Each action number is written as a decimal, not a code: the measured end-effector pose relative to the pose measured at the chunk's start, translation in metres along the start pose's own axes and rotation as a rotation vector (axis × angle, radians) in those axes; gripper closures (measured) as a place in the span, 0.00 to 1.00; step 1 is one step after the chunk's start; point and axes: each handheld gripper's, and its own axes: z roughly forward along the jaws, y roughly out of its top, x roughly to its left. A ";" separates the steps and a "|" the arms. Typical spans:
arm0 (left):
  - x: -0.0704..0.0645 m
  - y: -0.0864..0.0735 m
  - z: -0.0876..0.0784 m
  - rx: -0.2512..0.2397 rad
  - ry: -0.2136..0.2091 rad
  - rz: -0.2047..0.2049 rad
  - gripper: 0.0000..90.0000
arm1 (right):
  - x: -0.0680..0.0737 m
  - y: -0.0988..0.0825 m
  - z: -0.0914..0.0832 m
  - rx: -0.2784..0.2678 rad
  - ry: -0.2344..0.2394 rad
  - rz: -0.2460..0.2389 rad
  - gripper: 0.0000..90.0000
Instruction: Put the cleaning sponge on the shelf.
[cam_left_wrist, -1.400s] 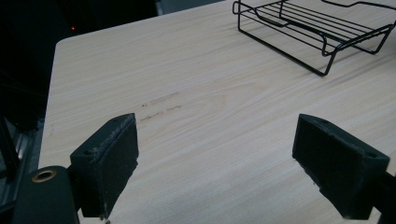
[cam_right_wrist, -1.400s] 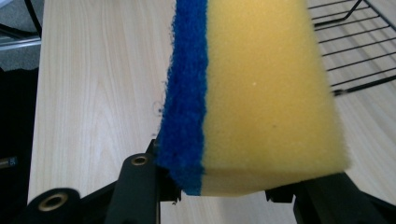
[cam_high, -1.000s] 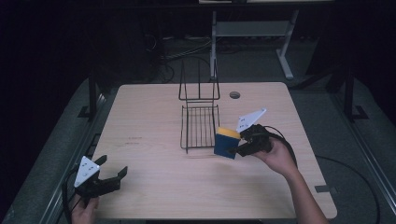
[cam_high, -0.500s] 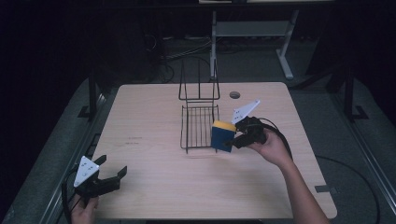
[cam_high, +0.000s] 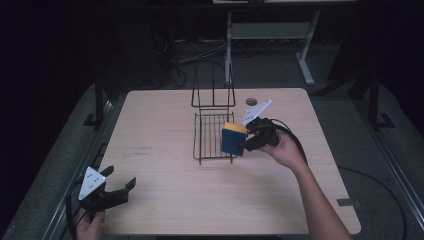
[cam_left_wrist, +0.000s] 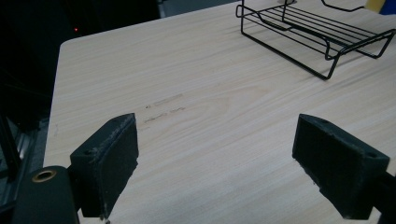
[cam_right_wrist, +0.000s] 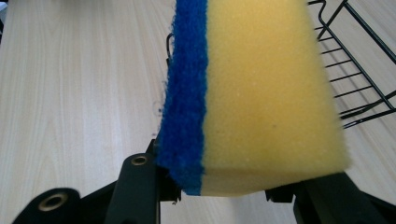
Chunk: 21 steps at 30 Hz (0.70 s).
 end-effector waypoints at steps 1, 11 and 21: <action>0.000 0.000 0.000 0.000 0.001 0.001 0.15 | -0.002 0.001 0.001 -0.002 0.003 0.004 0.63; 0.000 0.000 0.000 -0.002 0.001 0.002 0.15 | -0.015 0.013 0.005 -0.025 0.003 0.008 0.63; 0.002 0.000 0.000 -0.005 0.004 -0.004 0.15 | -0.029 0.023 0.014 -0.029 0.015 0.025 0.63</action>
